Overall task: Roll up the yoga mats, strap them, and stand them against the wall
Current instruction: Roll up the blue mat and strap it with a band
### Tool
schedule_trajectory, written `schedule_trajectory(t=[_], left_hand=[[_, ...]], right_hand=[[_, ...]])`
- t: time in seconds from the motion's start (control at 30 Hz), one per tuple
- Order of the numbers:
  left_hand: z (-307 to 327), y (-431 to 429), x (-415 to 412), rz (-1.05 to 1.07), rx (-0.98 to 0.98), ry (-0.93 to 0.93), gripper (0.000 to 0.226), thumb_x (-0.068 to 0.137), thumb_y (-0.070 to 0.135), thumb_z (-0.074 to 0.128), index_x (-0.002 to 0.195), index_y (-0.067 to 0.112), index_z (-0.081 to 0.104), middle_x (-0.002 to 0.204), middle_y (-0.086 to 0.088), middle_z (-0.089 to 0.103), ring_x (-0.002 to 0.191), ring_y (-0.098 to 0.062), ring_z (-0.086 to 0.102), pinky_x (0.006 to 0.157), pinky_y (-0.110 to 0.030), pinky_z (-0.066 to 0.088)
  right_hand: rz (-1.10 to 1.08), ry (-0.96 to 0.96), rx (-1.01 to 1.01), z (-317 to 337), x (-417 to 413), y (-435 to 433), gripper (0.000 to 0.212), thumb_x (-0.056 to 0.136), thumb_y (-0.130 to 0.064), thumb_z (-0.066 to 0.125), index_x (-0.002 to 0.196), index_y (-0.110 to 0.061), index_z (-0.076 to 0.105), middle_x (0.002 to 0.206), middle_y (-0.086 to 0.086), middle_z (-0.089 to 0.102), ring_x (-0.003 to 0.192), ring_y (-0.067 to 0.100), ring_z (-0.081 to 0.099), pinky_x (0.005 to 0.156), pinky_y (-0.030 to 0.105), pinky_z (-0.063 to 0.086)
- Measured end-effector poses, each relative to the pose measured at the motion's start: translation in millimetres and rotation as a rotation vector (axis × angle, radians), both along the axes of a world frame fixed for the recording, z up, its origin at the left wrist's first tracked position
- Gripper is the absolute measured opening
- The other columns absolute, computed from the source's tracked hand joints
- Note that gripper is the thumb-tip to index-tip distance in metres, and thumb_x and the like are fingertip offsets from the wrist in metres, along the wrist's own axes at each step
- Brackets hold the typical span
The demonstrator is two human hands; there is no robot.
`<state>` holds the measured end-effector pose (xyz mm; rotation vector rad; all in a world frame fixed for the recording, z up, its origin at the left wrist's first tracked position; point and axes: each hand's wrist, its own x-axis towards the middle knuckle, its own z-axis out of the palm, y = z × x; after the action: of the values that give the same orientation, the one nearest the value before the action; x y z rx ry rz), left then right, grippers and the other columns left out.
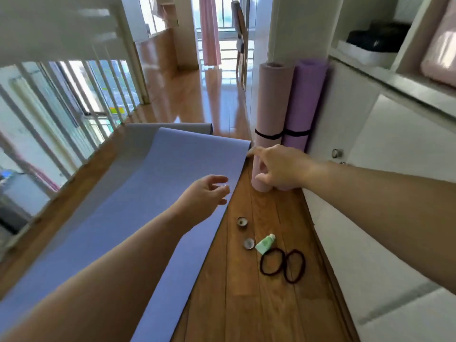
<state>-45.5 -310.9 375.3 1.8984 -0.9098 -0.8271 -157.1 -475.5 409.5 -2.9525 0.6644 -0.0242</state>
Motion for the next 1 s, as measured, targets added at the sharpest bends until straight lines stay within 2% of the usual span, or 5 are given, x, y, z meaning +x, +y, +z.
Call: schedule_trajectory(t=[0.2,0.47,0.67,0.8,1.0], left_hand=[[46,136,-63,0.153,-0.12,-0.026,0.033,0.099,0.021,0.049,0.131,0.014,0.05,0.115,-0.006,0.061,0.097,-0.016,0.062,0.066,-0.018,0.043],[4,249,-75,0.275,-0.037,-0.149,0.034,0.098,0.021,0.052,0.131,0.011,0.053,0.115,-0.006,0.061,0.101,-0.022,0.063,0.076,-0.025,0.045],[-99,247,-38,0.275,0.206,-0.096,0.038,0.099,0.024,0.048,0.136,0.012,0.048,0.13,-0.008,0.056,0.107,-0.018,0.056,0.075,-0.021,0.044],[-198,227,-3,0.07,0.578,-0.205,0.047,0.098,0.03,0.048,0.142,0.015,0.039,0.142,-0.008,0.045,0.125,-0.024,0.047,0.1,-0.034,0.041],[-326,196,34,0.066,0.823,-0.307,0.055,0.098,0.034,0.047,0.147,0.023,0.026,0.147,-0.006,0.031,0.133,-0.028,0.034,0.103,-0.045,0.037]], right_hand=[[0.042,-0.197,0.183,35,-51,136,0.044,0.09,-0.025,0.062,0.132,-0.021,0.05,0.091,-0.007,0.06,0.086,0.011,0.055,0.078,0.025,0.042],[0.061,-0.076,0.404,-40,-69,246,0.039,0.09,-0.029,0.064,0.127,-0.021,0.055,0.106,-0.002,0.067,0.089,0.011,0.061,0.074,0.021,0.051],[-0.176,0.006,0.621,-115,-27,226,0.051,0.089,-0.032,0.066,0.134,-0.016,0.047,0.119,0.002,0.062,0.098,0.016,0.062,0.066,0.017,0.047],[-0.363,0.023,0.849,-198,23,207,0.057,0.09,-0.03,0.065,0.14,-0.015,0.04,0.12,0.003,0.058,0.096,0.018,0.062,0.065,0.023,0.052],[-0.651,0.107,1.155,-322,92,184,0.058,0.092,-0.026,0.064,0.142,-0.013,0.037,0.114,0.004,0.052,0.102,0.022,0.056,0.083,0.036,0.052]])
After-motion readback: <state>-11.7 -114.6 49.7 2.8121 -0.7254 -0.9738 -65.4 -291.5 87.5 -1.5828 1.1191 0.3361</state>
